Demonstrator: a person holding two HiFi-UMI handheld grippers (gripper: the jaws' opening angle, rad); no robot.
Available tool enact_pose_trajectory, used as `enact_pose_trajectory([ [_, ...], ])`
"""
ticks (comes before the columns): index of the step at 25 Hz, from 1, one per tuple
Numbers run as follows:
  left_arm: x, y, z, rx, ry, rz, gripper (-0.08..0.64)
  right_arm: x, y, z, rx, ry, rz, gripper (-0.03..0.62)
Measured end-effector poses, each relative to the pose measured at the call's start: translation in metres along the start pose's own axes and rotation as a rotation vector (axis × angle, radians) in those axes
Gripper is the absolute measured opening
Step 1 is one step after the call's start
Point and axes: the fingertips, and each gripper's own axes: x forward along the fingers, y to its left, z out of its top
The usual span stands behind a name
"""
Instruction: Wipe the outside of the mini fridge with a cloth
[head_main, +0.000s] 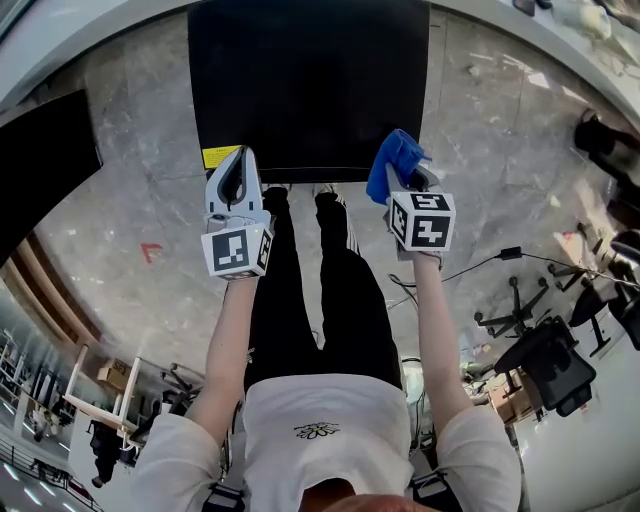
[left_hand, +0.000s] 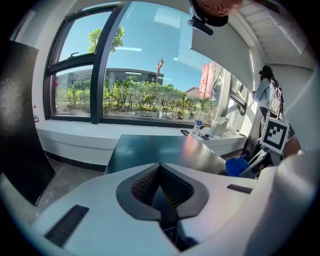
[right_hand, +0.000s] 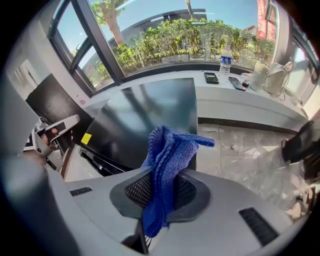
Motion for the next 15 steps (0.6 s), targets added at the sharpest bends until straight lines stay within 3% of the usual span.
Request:
enact_pose_trajectory([
  [15,0.011,-0.017,0.03,0.025,-0.024,-0.01,0.005,-0.015,-0.065,-0.008,0.019,0.033,-0.147,0.08],
])
